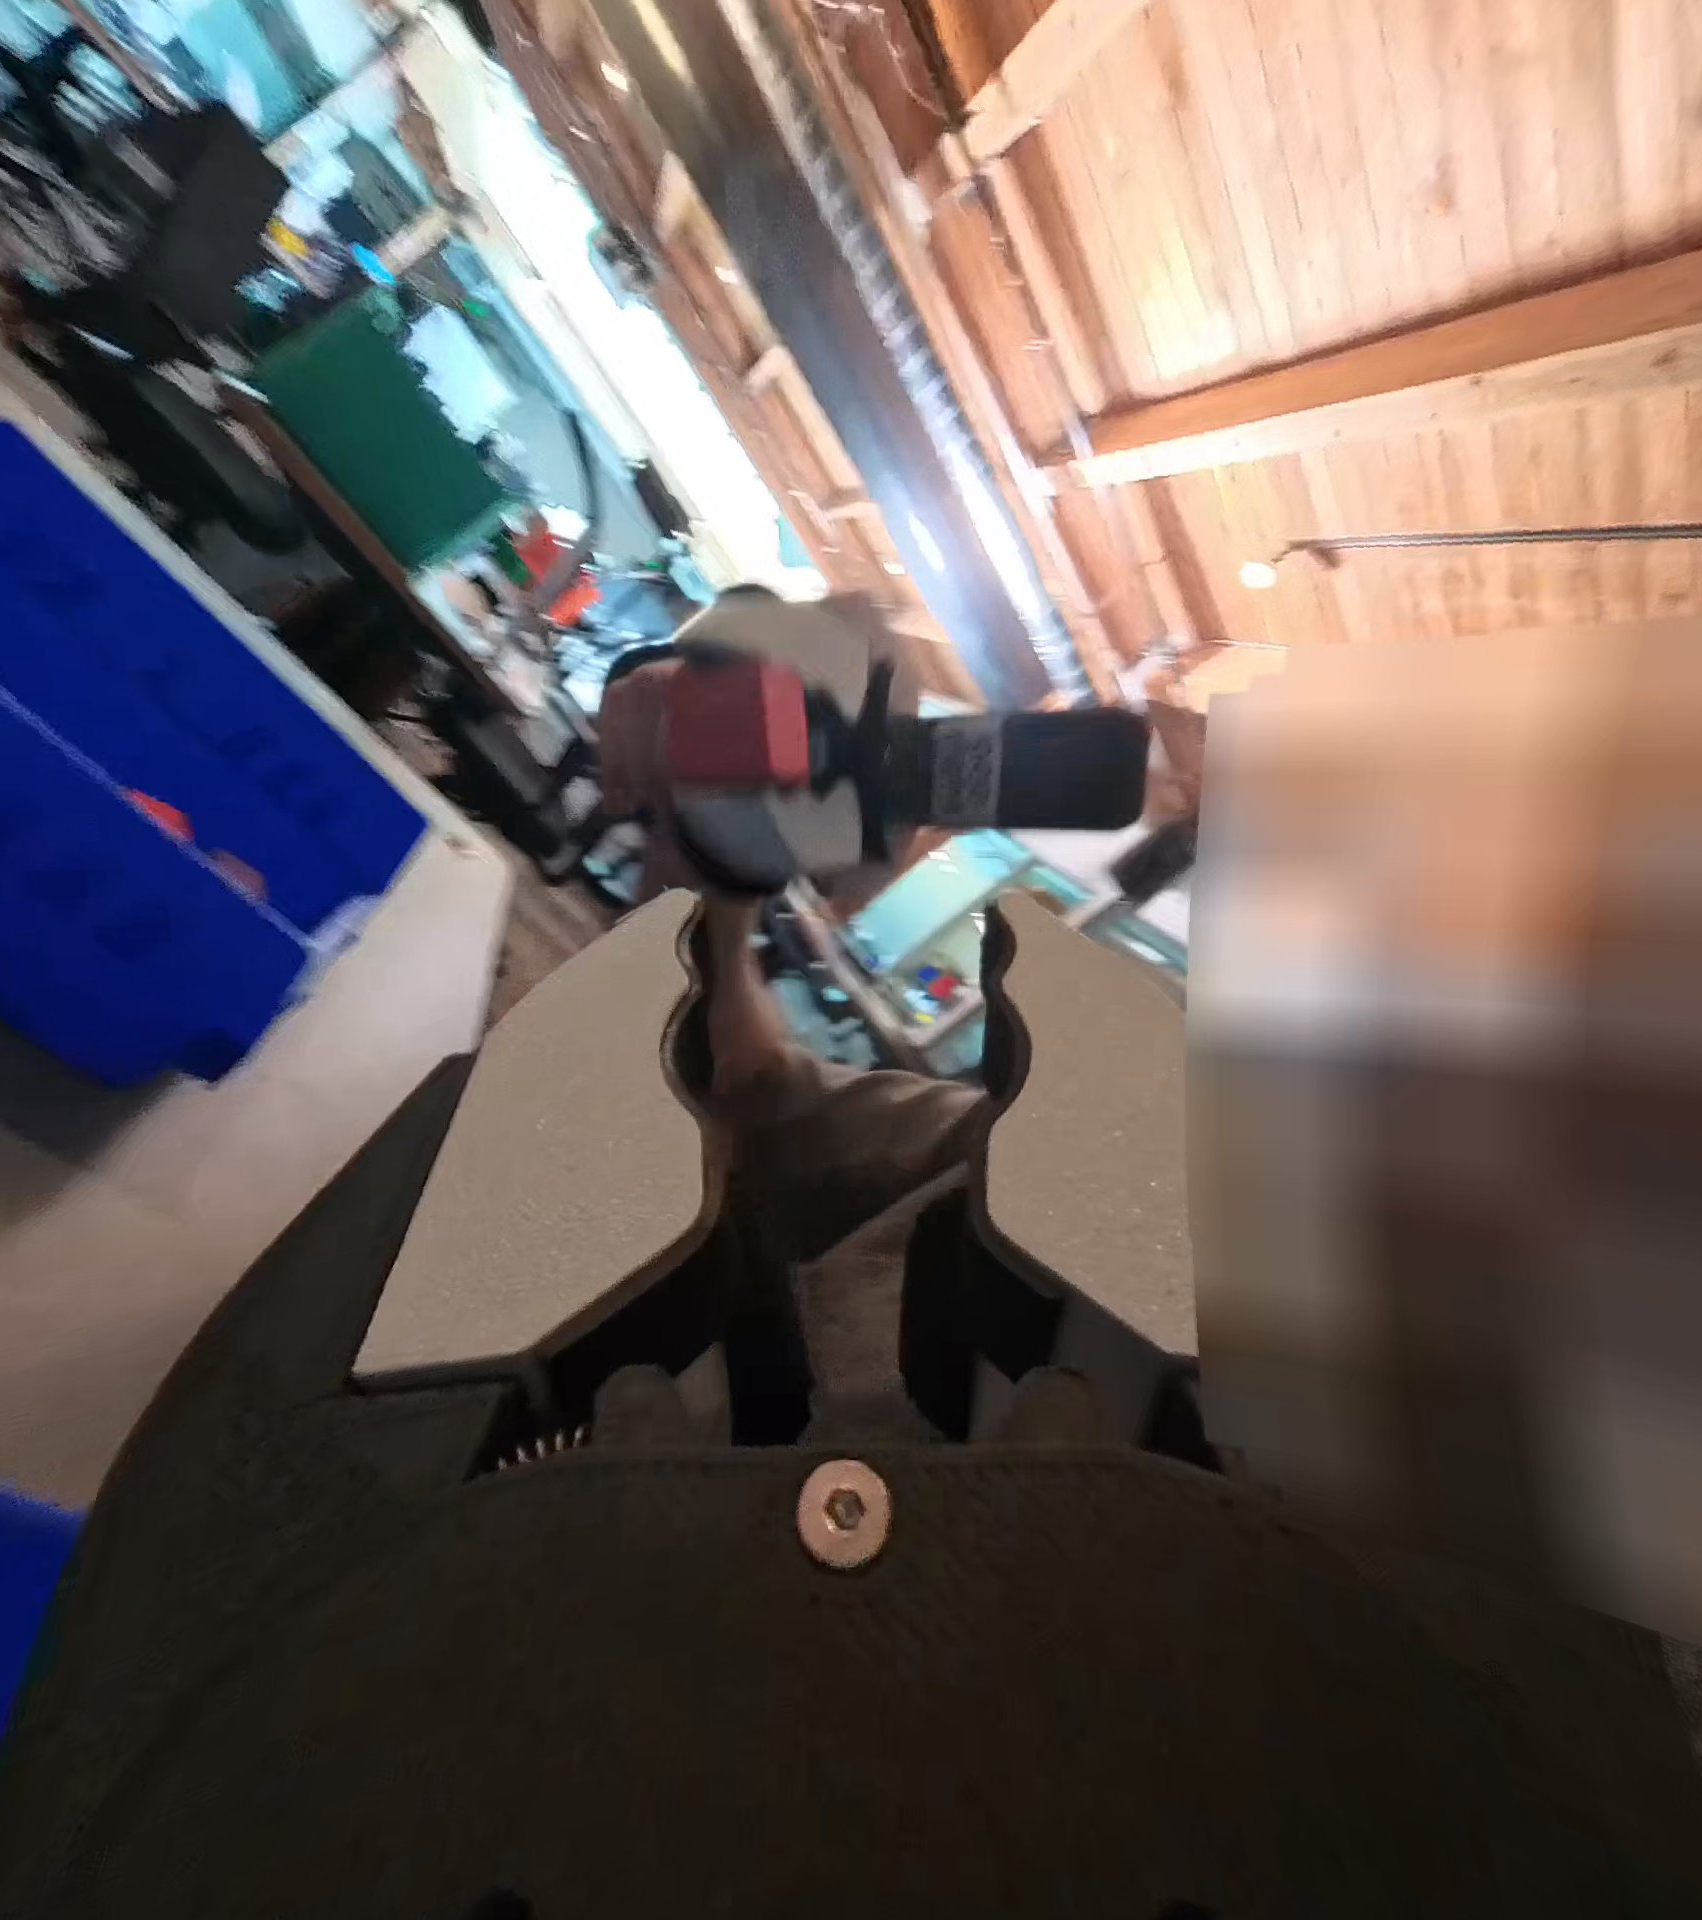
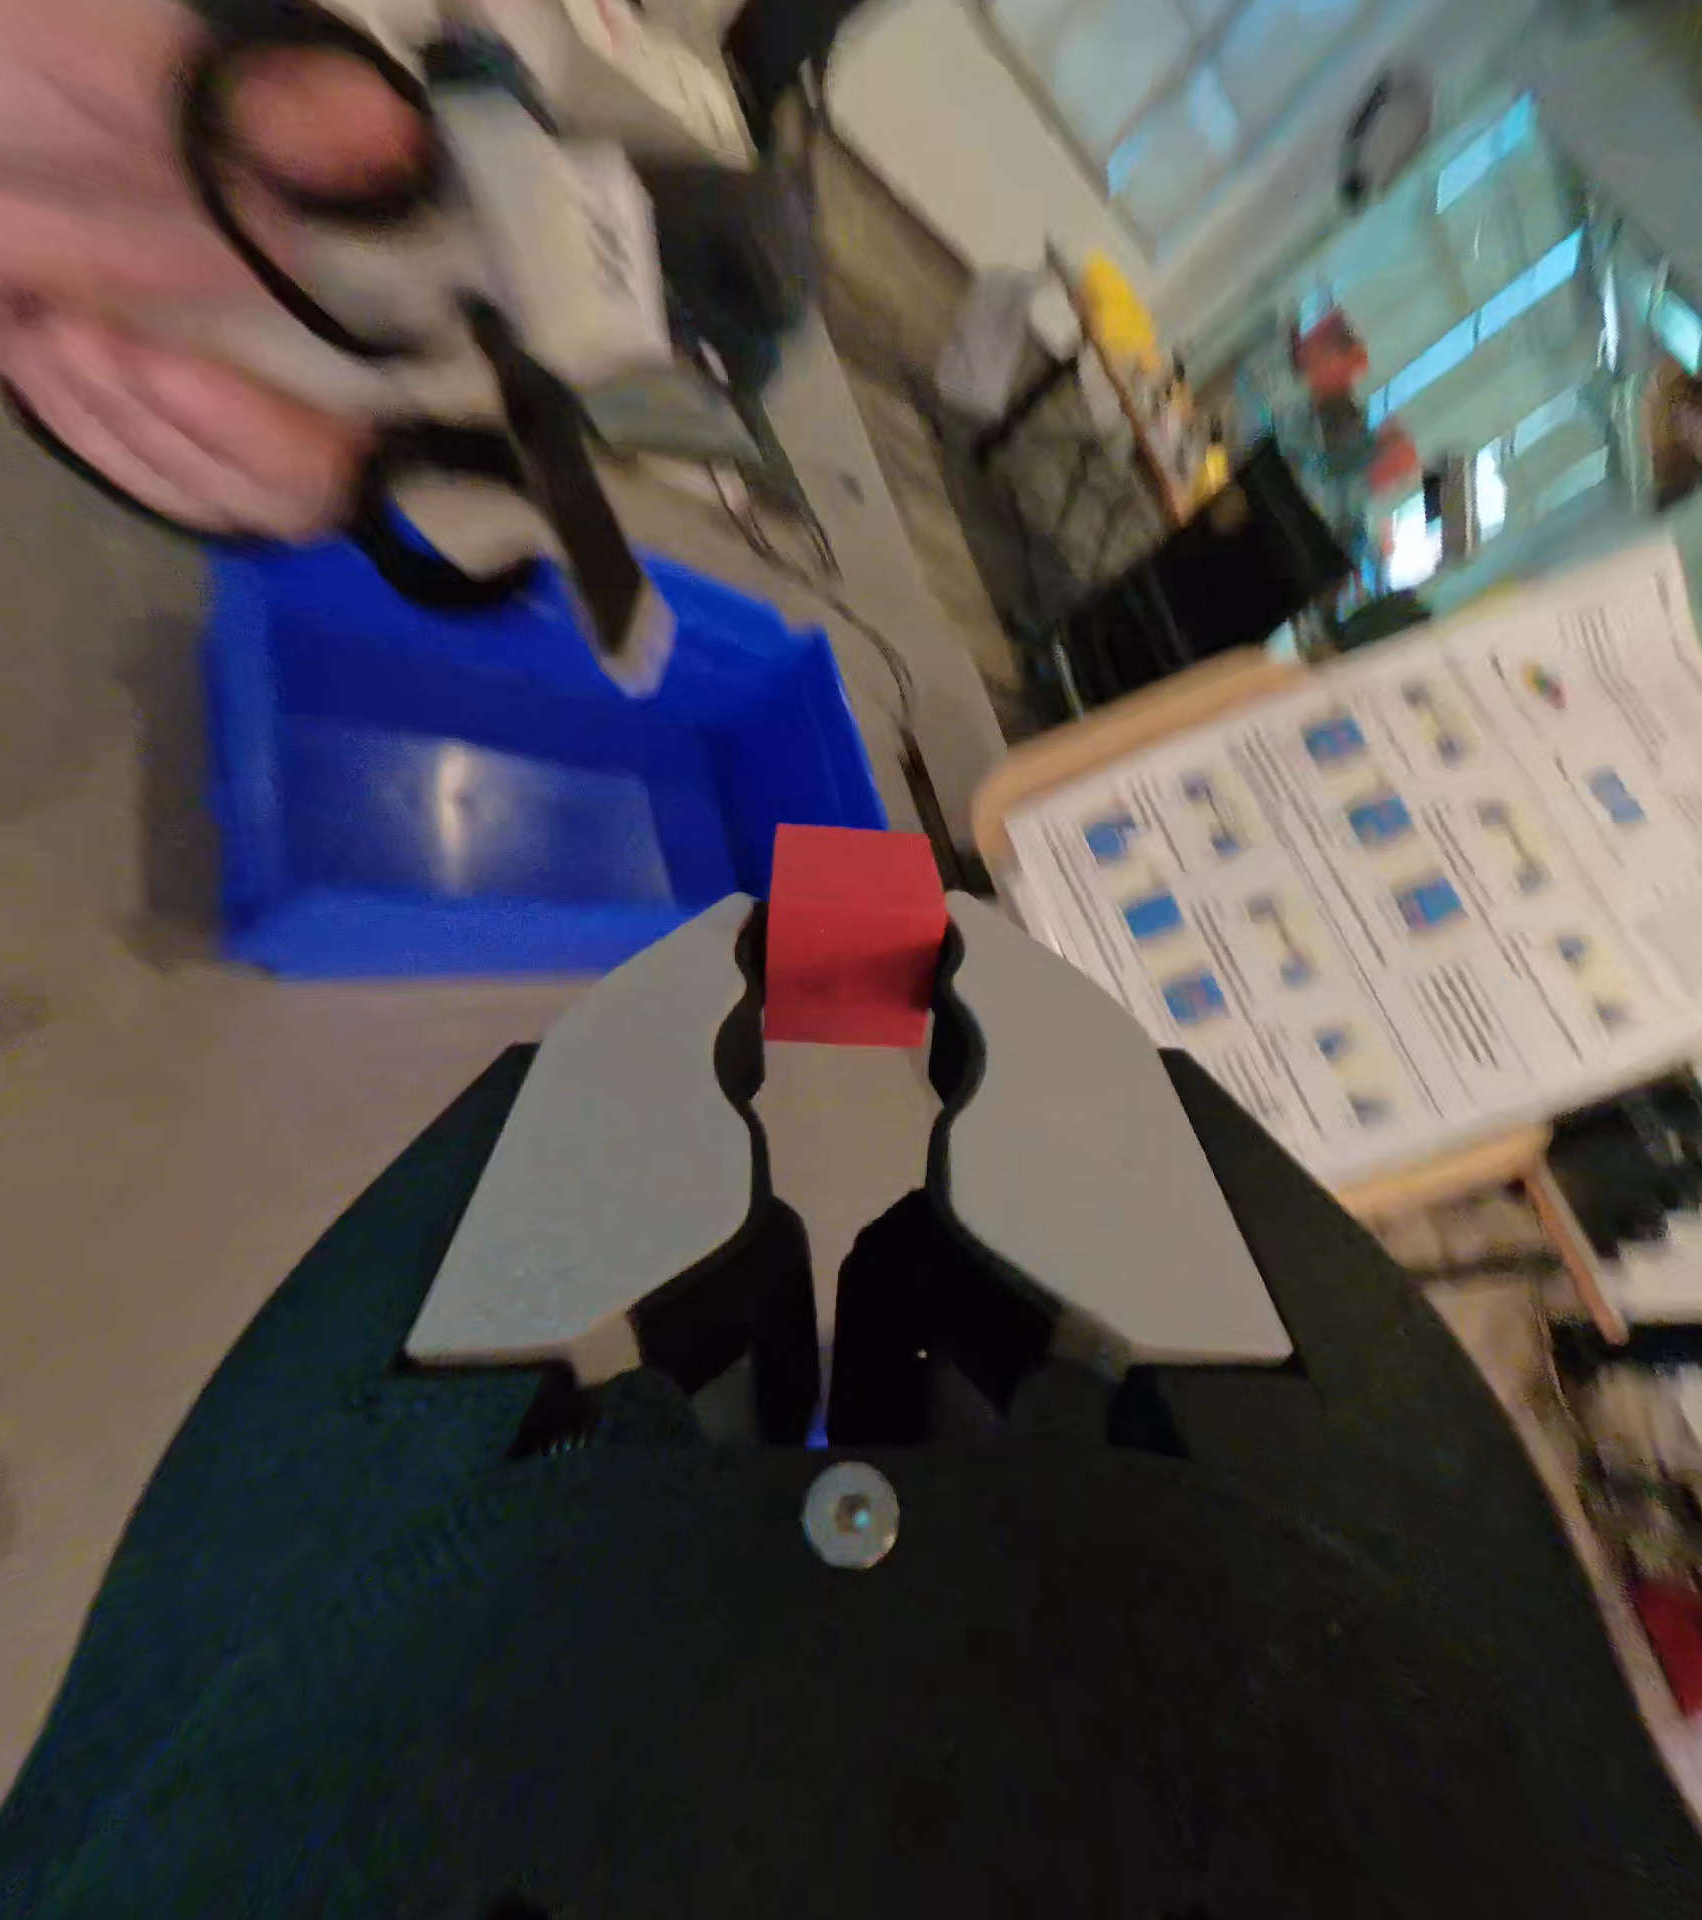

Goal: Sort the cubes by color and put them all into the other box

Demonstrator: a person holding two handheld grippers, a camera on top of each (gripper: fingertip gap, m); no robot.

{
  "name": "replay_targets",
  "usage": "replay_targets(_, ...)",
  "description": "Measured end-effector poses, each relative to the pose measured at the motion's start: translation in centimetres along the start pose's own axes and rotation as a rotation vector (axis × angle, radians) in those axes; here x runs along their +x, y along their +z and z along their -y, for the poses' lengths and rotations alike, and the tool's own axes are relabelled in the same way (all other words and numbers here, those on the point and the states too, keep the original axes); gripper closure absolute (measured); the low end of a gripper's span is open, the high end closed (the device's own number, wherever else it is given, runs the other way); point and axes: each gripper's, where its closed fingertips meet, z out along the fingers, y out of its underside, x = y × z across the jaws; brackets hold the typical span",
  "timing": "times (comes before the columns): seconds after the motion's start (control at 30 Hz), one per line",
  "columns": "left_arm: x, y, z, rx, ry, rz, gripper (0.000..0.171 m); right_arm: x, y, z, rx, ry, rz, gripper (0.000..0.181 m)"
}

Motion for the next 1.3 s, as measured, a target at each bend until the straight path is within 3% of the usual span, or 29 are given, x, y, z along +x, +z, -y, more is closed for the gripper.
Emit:
replay_targets(0.03, 0.0, -0.4, 0.1, -0.004, 0.04, 0.051, 0.121, 2.1, -0.8, -2.2, -0.106, 0.03, -0.01, 0.153)
replay_targets(0.13, 0.8, -1.4, 0.0, -0.008, 0.124, 0.128, 0.136, 7.2, -2.9, -11.2, -0.46, 0.171, 0.004, 0.153)
replay_targets(0.23, 1.9, -2.6, -0.4, 0.004, 0.182, 0.16, 0.142, 8.3, -3.9, -20.8, -0.785, 0.353, 0.103, 0.152)
replay_targets(0.33, 2.1, -4.2, -0.5, 0.05, 0.227, 0.21, 0.145, 7.2, -3.6, -27.5, -0.97, 0.47, 0.18, 0.152)
replay_targets(0.47, 2.0, -5.8, -0.5, 0.065, 0.225, 0.247, 0.146, 6.3, -2.5, -33.6, -1.112, 0.536, 0.19, 0.152)
replay_targets(0.63, 1.4, -7.1, 0.1, 0.091, 0.269, 0.337, 0.146, 6.2, -1.9, -38.2, -1.219, 0.6, 0.149, 0.152)
replay_targets(0.8, 0.9, -7.0, 0.2, 0.08, 0.258, 0.339, 0.146, 5.9, -1.9, -40.9, -1.294, 0.722, 0.127, 0.152)
replay_targets(1.1, 0.1, -6.9, 0.7, 0.068, 0.256, 0.353, 0.145, 4.4, -1.6, -42.1, -1.317, 0.764, 0.175, 0.151)
replay_targets(1.3, -1.0, -6.8, 1.3, 0.056, 0.266, 0.396, 0.144, 5.2, -2.5, -42.3, -1.358, 0.765, 0.133, 0.129)
